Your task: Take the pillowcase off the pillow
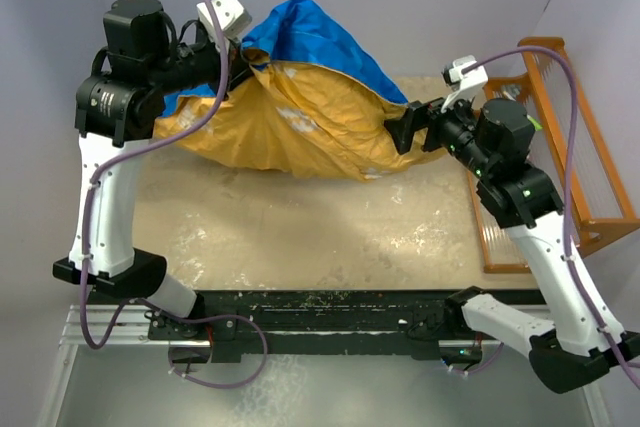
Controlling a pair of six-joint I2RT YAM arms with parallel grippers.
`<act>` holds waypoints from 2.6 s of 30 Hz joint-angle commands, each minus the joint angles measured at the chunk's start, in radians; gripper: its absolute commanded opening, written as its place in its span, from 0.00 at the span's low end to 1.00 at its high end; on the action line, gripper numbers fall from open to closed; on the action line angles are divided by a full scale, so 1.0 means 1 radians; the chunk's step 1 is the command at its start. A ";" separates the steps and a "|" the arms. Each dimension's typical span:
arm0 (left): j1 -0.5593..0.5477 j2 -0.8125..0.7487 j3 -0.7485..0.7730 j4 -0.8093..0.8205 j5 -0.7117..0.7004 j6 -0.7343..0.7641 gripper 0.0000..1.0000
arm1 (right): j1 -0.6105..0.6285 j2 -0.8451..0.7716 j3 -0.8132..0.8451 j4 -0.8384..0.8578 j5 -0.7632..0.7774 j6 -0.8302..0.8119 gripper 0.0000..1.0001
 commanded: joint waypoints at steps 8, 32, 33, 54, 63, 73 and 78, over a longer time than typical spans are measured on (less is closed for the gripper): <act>0.002 -0.054 0.066 0.108 0.003 0.043 0.00 | -0.090 -0.045 -0.282 0.373 -0.766 0.125 0.98; 0.003 -0.139 0.004 0.269 -0.058 0.234 0.99 | -0.042 0.554 0.753 0.258 -0.344 0.474 0.00; 0.003 -0.149 0.022 0.324 -0.099 0.212 0.99 | -0.042 0.583 0.822 0.232 -0.310 0.467 0.00; 0.001 -0.115 0.093 0.224 0.294 0.238 0.99 | 0.219 0.799 1.073 0.096 -0.078 0.258 0.00; -0.097 -0.068 0.000 0.085 0.076 0.560 0.99 | 0.321 0.872 1.106 0.072 -0.111 0.222 0.00; -0.086 -0.100 -0.162 0.025 -0.066 0.582 0.83 | 0.327 0.779 0.969 0.141 -0.216 0.244 0.00; -0.073 -0.106 -0.246 0.111 -0.082 0.440 0.03 | 0.269 0.721 0.926 0.168 -0.285 0.340 0.59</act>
